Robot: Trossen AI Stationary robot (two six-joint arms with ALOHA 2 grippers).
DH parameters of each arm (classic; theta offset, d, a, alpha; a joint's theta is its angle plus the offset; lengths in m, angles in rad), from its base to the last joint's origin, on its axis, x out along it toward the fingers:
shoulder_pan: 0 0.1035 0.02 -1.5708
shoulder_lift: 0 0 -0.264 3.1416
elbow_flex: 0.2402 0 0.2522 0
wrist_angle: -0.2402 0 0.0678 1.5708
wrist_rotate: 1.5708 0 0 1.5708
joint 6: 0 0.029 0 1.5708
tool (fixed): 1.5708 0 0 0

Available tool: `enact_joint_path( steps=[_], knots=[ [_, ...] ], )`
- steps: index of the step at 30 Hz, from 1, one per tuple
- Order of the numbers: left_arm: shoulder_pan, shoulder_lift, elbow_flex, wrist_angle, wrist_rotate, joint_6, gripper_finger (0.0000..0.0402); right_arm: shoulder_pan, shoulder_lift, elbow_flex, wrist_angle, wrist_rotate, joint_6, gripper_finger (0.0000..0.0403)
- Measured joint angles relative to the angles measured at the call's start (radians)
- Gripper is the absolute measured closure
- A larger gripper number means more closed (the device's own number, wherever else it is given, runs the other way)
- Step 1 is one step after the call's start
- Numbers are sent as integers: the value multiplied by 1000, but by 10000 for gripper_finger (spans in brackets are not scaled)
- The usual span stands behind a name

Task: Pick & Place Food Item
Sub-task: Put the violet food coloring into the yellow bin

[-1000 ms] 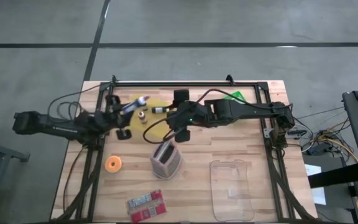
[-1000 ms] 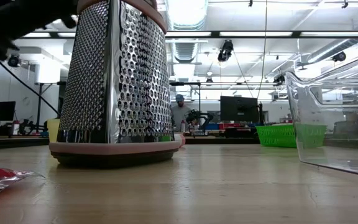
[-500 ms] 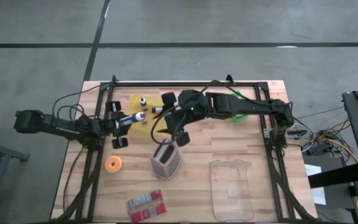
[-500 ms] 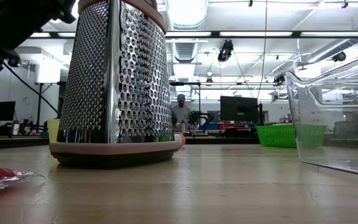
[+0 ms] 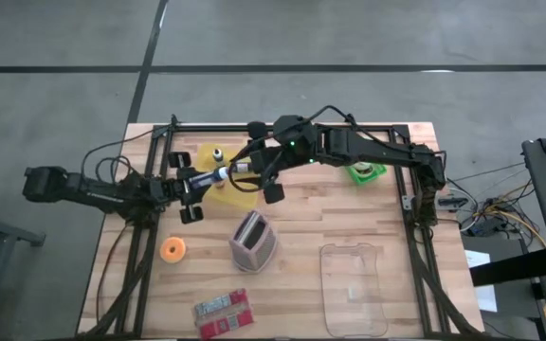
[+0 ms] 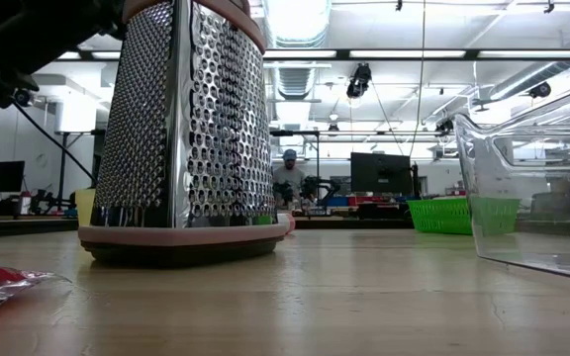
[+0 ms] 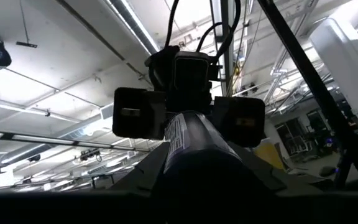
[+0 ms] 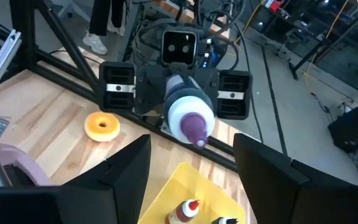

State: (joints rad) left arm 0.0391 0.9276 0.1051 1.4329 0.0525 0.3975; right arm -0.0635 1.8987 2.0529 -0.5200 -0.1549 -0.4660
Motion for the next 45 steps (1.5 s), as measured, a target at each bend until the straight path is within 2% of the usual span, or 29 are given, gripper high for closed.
enact_joint_path(
  steps=[18, 45],
  knots=[
    [9, 6, 52, -126, -37, -8, 275, -7, 40, -1, -6, -12, 11, 179],
    [19, 6, 54, -148, -45, -12, 275, -20, 40, -1, -5, -38, 10, 184]
  ],
)
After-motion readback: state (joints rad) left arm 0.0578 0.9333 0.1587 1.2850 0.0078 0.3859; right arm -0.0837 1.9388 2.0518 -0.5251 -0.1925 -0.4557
